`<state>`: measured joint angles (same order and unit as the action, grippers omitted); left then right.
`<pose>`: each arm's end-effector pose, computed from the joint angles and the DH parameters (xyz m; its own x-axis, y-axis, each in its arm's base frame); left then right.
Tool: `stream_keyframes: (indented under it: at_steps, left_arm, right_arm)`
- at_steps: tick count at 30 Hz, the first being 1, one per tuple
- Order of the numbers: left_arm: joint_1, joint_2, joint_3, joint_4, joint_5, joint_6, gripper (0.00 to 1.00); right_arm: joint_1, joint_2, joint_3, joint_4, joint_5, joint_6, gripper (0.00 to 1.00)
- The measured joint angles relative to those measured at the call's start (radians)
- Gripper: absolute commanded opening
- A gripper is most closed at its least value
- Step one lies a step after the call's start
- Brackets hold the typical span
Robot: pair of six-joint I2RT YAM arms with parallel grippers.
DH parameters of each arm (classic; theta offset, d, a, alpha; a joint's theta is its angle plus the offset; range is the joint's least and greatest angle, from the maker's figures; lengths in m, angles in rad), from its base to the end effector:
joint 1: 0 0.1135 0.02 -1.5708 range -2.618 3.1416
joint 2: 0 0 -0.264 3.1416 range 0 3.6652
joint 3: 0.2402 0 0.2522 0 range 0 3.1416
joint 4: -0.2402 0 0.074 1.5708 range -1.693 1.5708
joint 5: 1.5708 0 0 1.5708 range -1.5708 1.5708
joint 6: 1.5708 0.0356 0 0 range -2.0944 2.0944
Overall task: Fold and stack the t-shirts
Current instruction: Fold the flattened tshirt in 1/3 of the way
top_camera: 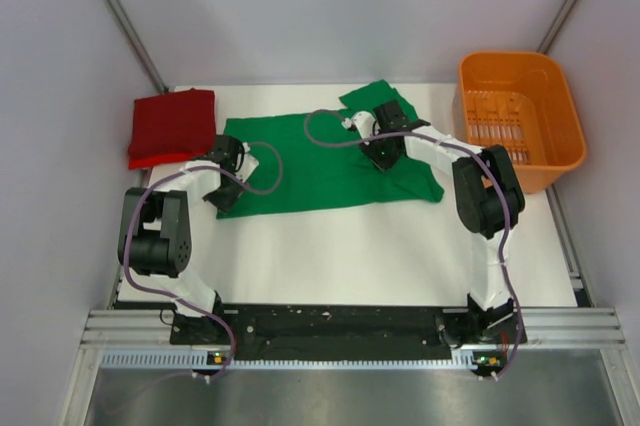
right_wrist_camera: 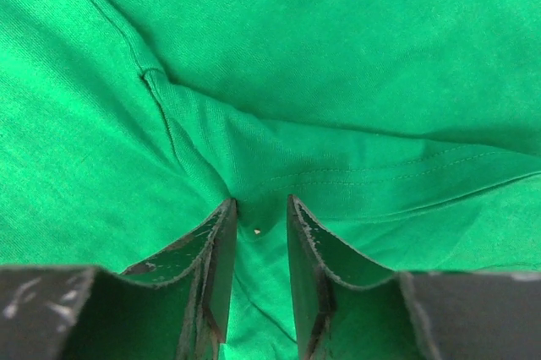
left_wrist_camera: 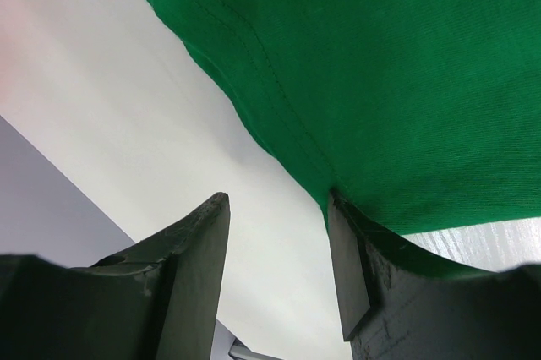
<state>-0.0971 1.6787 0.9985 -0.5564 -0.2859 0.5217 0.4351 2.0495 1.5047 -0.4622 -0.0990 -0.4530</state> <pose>0.3116 -0.0203 0.1664 -0.8147 0.5598 -0.1516 0.4694 0.7900 0.3944 0.3981 0.1889 0.1797 -0.4846 -0.7055 -0.5171 -0.7556 0.6354 -0.1588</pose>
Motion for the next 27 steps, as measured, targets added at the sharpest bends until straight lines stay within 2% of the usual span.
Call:
stream_keyframes:
  at_steps: [10, 19, 27]
  left_arm:
    - [0.0, 0.0, 0.0, 0.0, -0.001, 0.001, 0.55]
    - [0.0, 0.0, 0.0, 0.001, -0.002, 0.002, 0.55]
    - [0.0, 0.0, -0.003, 0.004, -0.003, 0.002, 0.55]
  right_arm:
    - [-0.002, 0.007, 0.0, -0.003, 0.012, -0.003, 0.0]
    - [0.002, 0.019, 0.069, -0.008, 0.052, -0.052, 0.0]
    - [0.062, 0.09, 0.146, 0.107, 0.143, -0.247, 0.0]
